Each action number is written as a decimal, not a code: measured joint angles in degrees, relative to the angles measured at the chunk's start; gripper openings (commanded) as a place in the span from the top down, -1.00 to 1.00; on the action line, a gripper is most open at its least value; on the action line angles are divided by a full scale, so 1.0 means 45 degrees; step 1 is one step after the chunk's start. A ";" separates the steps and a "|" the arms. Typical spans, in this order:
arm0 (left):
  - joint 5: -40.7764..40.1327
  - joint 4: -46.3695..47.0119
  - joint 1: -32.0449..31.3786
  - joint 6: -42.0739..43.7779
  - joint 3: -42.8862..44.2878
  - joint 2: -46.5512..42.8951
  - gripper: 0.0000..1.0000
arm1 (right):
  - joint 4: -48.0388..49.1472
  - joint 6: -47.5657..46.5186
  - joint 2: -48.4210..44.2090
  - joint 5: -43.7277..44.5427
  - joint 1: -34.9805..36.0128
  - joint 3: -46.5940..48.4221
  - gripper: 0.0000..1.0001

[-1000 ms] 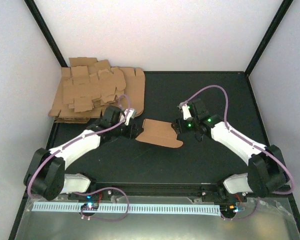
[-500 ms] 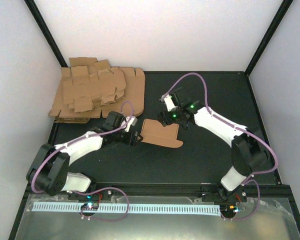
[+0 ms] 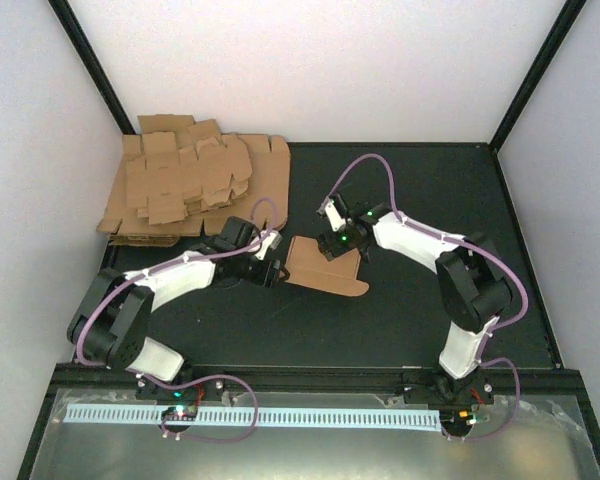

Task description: Fold the paper box

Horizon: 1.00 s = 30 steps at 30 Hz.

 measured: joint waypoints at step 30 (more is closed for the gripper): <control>0.0180 -0.1671 -0.0583 0.0568 0.2322 0.1141 -0.27 | 0.0903 0.1962 -0.2521 0.1443 0.0000 -0.3317 -0.62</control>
